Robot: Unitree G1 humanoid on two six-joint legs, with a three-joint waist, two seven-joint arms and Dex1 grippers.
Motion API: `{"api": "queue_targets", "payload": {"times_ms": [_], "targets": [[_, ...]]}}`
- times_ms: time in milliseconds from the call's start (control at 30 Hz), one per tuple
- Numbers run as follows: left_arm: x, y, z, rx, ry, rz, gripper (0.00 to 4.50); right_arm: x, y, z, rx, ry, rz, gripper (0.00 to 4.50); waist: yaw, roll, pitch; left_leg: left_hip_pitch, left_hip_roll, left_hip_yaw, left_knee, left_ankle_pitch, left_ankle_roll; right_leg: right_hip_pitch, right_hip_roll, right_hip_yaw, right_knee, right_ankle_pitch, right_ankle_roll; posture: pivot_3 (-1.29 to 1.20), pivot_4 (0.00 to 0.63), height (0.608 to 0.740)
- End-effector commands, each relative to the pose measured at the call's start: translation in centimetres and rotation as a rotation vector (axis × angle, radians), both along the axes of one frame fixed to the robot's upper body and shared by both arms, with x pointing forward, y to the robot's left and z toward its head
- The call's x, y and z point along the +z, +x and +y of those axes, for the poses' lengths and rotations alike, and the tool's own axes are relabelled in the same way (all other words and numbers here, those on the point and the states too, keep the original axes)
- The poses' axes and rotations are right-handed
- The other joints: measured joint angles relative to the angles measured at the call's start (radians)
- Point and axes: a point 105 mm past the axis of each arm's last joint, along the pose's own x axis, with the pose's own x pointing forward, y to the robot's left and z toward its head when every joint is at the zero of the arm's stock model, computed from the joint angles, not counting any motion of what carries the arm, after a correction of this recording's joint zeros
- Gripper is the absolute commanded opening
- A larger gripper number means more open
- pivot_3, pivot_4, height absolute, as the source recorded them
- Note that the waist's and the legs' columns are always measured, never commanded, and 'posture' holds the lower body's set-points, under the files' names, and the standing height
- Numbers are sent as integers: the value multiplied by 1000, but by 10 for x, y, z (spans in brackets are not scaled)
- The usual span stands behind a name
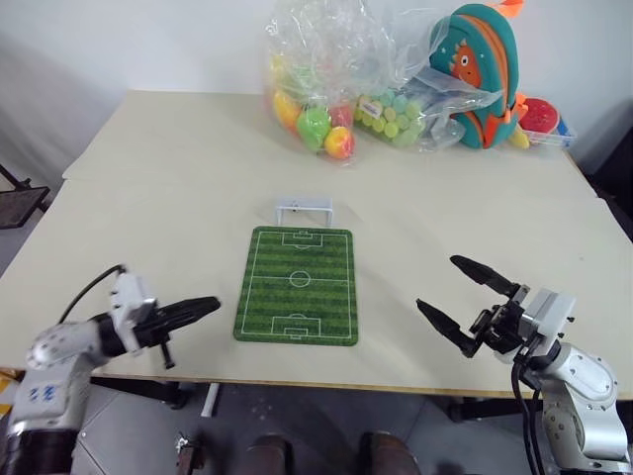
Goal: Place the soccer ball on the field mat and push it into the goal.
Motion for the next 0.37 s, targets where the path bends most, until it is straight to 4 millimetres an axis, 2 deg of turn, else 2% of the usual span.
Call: {"api": "queue_targets", "payload": {"times_ms": [33,233,367], "targets": [[11,-2,21,133,9,-63,19,4,0,1,14,-6,-16,4500,6,0,0,0,0,0,0,0,0,0,0,0,0,0,0,0,150,740],[13,-4,26,184,70,-78,19,5,8,-5,5,-16,-2,4500,8,0,0,0,0,0,-1,0,0,-1,0,0,0,0,0,0,150,740],[24,0,25,211,80,-140,19,9,10,-4,33,-17,-11,4500,7,0,0,0,0,2,-1,0,0,-1,0,0,0,0,0,0,150,740]]}}
